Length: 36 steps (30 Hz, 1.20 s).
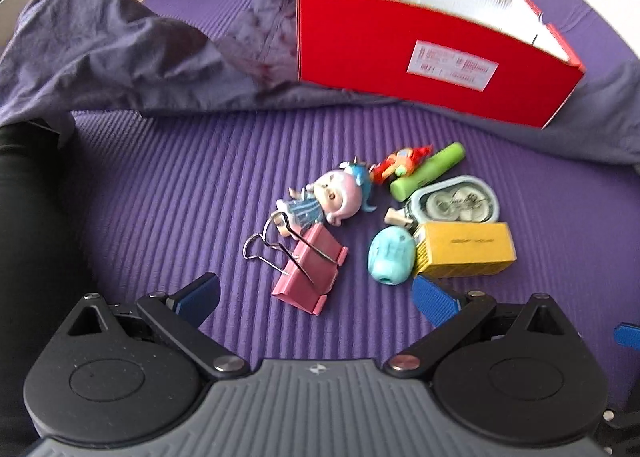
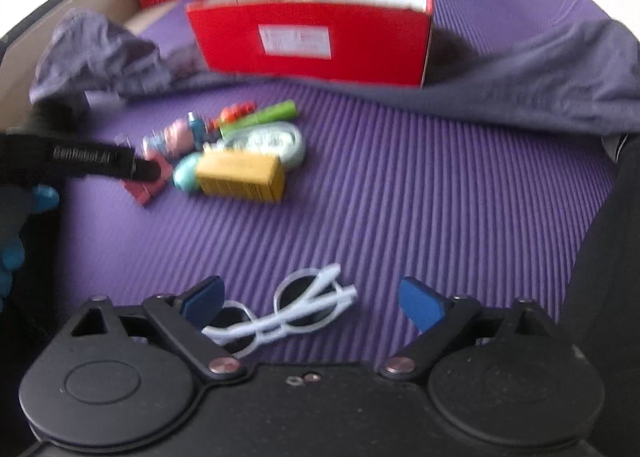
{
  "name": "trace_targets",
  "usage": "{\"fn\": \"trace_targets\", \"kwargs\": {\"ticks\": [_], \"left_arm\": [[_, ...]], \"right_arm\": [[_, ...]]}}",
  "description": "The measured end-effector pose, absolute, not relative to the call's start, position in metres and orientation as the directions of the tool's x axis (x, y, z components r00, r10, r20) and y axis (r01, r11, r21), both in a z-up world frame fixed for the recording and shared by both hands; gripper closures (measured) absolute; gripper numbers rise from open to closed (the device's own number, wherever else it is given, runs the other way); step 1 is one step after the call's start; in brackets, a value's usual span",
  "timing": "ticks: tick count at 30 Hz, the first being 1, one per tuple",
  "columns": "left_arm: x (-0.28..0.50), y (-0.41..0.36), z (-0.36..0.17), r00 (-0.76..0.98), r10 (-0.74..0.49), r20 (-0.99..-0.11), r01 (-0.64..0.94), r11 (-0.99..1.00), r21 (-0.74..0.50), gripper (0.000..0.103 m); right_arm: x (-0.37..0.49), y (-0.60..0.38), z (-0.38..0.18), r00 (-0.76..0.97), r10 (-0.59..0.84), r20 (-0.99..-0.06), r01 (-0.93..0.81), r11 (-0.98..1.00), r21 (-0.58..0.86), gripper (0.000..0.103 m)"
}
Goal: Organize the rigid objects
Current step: 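Withdraw both tools from the box toward the remaining items, then grasp the pink binder clip with the left tool while the right tool grasps the white sunglasses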
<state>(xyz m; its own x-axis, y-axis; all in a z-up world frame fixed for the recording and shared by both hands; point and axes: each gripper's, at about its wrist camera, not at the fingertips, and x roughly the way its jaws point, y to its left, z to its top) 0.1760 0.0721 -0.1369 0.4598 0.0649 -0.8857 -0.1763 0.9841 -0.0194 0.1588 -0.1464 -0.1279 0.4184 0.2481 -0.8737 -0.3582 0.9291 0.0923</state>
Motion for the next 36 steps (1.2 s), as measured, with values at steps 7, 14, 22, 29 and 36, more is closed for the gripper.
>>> {"fn": "trace_targets", "kwargs": {"ticks": [7,14,22,29,36], "left_arm": [[0.184,0.074,-0.15,0.44,0.087,-0.894,-0.204,0.979,-0.005,0.0],[0.189,0.081,-0.158,0.446,0.068,-0.892,-0.231,0.972,-0.042,0.0],[0.188,0.087,-0.157,0.458,0.008,-0.889,-0.235,0.965,-0.113,0.013],[0.184,0.099,-0.157,0.458,-0.017,-0.889,-0.284,0.945,-0.164,0.05],[0.183,0.099,-0.155,0.466,0.004,-0.885,-0.278,0.95,-0.142,0.065]], "right_arm": [[0.16,-0.143,-0.136,0.355,0.254,-0.9,-0.31,0.94,0.143,0.011],[0.161,-0.136,-0.148,0.292,0.269,-0.918,-0.298,0.937,0.18,0.018],[0.164,-0.142,-0.152,0.281,0.322,-0.904,-0.282,0.928,0.243,0.028],[0.167,-0.149,-0.151,0.295,0.323,-0.899,-0.254,0.934,0.253,0.041],[0.166,-0.149,-0.151,0.313,0.31,-0.898,-0.254,0.938,0.235,0.062]]}}
